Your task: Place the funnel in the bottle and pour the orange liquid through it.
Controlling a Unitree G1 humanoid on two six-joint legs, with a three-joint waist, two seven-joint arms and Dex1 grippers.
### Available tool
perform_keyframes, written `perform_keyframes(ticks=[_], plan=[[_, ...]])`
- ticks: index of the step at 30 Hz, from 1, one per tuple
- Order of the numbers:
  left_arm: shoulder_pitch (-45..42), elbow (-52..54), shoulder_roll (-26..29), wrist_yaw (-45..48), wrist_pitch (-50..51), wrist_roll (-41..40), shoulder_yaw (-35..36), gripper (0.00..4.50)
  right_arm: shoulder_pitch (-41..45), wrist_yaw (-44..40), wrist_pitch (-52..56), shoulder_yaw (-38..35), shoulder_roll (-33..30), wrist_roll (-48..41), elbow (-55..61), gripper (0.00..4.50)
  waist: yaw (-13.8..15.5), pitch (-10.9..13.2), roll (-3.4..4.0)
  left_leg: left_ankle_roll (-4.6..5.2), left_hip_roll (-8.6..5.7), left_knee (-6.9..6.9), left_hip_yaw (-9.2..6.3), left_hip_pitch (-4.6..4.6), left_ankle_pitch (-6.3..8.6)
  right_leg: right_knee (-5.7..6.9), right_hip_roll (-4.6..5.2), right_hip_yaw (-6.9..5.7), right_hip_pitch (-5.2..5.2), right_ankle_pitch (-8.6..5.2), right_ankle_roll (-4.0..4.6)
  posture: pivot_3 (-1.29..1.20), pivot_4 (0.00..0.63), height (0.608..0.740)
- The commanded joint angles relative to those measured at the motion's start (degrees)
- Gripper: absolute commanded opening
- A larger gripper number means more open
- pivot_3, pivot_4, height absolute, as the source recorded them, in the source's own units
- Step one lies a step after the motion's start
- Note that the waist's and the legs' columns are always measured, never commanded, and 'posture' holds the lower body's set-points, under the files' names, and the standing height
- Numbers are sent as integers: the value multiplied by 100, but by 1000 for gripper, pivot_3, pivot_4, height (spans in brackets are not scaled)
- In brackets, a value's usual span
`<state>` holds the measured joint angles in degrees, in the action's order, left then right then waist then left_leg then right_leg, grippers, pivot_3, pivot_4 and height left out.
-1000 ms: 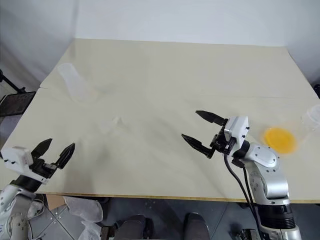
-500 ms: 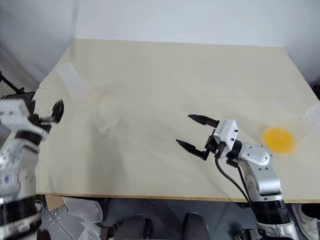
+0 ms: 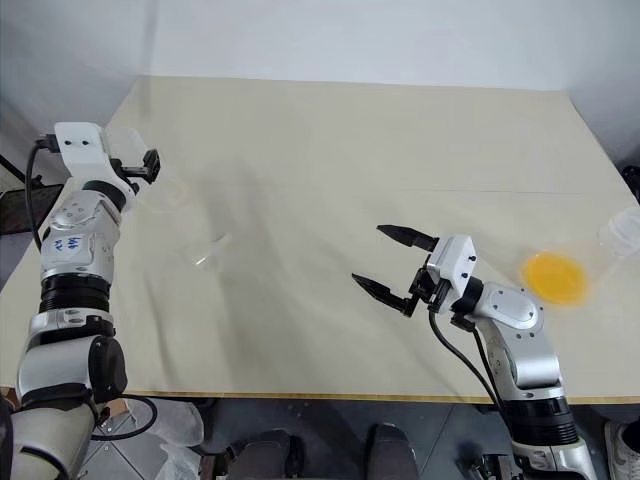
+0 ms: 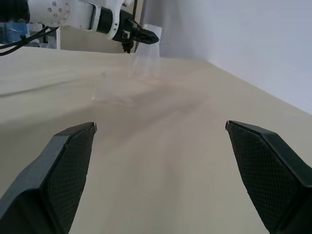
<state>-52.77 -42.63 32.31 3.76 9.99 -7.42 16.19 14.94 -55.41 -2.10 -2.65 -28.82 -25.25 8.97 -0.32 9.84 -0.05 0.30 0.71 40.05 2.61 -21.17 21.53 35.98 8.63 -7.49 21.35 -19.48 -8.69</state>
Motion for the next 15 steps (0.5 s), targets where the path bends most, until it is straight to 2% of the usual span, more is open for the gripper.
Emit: perform_keyframes(ticks=[1, 14, 15], plan=[[-317, -372, 136, -33, -355, 127, -17, 4500, -24, 127, -15, -67, 41, -57, 251, 4453, 0, 0, 0, 0, 0, 0, 0, 0, 0, 1, 0, -1, 0, 0, 0, 0, 150, 740], [-1232, -2059, 271, 322, -1162, 188, -91, 4500, -288, 384, -33, -33, 118, -31, 440, 4453, 0, 5, -8, 0, -1, 1, 0, -2, 0, 3, 2, -9, 1, 0, 0, 0, 150, 740], [-1277, -2123, 274, 329, -1208, 201, -110, 4314, -306, 398, -41, -41, 118, -28, 446, 4489, 0, 5, -9, 0, -1, 1, 0, -2, 0, 3, 2, -8, 1, 0, 0, 0, 150, 740]])
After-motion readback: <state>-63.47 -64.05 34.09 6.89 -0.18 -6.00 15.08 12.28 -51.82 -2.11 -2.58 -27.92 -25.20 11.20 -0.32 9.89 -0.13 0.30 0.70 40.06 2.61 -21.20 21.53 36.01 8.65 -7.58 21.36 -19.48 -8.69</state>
